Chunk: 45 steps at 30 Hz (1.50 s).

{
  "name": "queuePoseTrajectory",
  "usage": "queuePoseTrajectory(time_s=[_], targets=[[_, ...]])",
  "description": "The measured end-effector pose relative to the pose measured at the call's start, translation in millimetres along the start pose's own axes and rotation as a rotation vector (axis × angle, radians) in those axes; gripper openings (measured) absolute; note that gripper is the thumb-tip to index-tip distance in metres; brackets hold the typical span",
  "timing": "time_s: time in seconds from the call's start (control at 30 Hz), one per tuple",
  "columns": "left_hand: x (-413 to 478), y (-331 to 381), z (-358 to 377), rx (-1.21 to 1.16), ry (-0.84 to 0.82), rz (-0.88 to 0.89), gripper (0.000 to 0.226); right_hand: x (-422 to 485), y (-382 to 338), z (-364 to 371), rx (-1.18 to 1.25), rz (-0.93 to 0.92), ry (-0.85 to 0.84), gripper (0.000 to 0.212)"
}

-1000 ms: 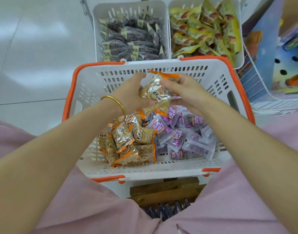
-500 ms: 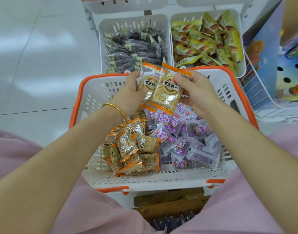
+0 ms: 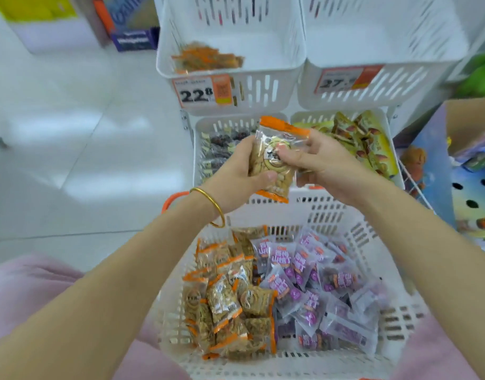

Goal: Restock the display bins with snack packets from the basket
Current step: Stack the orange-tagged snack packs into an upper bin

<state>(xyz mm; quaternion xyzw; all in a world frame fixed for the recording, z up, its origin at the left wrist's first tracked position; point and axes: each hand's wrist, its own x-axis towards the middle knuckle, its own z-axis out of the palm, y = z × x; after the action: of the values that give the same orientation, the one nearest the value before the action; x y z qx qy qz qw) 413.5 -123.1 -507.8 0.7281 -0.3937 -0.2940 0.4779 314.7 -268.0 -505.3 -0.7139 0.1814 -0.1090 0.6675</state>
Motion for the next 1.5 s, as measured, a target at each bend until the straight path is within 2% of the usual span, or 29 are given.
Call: queuePoseTrajectory(time_s=[0.07,0.13,0.23,0.33,0.43,0.5,0.67,0.73,0.87,1.0,1.23,1.5], targets=[[15,10,-19,0.022,0.024,0.032,0.059,19,-27,-2,-0.100,-0.032,-0.033,0.025],[30,18,-38,0.054,0.067,0.090,0.058,40,-54,-1,-0.132,-0.067,-0.035,0.024],[53,32,-66,0.141,0.201,0.184,0.061,72,-92,2,-0.173,-0.120,-0.013,0.017],[77,37,-98,0.271,0.437,0.250,0.068,111,-127,4,-0.167,-0.257,0.139,0.019],[96,32,-129,0.568,0.595,0.251,0.053,165,-143,3,-0.188,-0.353,0.317,0.022],[110,28,-143,0.688,0.576,0.231,0.046,208,-139,3,-0.310,-0.368,0.383,0.020],[144,24,-158,0.741,0.517,0.215,0.043,289,-104,11,-0.654,-0.293,0.489,0.014],[148,19,-162,0.807,0.545,0.227,0.040,306,-92,16,-0.680,-0.258,0.442,0.015],[146,1,-164,0.917,0.665,0.273,0.033,316,-85,20,-0.768,-0.142,0.237,0.028],[143,-10,-157,0.893,0.671,0.221,0.044,306,-95,19,-0.687,-0.034,0.031,0.051],[141,-13,-156,0.838,0.661,0.213,0.047,301,-94,33,-0.662,0.040,-0.012,0.049],[139,-12,-156,0.880,0.606,0.200,0.054,280,-101,22,-0.639,-0.002,0.039,0.061]])
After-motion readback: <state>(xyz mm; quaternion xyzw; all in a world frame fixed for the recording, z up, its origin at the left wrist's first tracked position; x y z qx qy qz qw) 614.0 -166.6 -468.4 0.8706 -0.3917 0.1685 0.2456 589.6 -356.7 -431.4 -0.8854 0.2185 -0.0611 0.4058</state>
